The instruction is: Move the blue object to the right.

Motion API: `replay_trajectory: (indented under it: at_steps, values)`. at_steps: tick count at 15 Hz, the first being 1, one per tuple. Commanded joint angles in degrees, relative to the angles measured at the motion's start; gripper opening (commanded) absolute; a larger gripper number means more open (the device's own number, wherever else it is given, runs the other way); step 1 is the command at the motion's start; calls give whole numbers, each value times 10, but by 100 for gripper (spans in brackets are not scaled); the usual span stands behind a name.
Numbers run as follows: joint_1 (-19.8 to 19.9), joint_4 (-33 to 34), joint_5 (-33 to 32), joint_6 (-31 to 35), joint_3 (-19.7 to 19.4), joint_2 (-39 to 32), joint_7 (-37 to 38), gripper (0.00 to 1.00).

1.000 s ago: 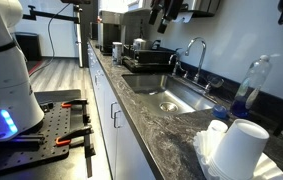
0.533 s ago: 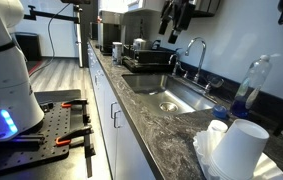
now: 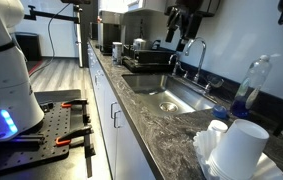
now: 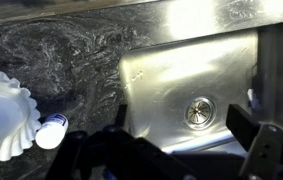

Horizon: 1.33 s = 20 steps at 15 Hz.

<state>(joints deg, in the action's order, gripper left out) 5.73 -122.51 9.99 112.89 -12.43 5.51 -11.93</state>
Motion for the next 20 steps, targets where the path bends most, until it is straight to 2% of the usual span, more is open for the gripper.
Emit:
replay_trajectory:
  at_steps: [1,8,14,16,20]
  values:
    - [8,20,-2,16,13,-18,9,100]
    - [16,39,8,49,12,-51,27,100]
    - [24,53,-7,132,13,-97,34,100]
    - [26,62,-4,136,15,-115,21,100]
    - [33,103,-17,99,25,-157,-44,100]
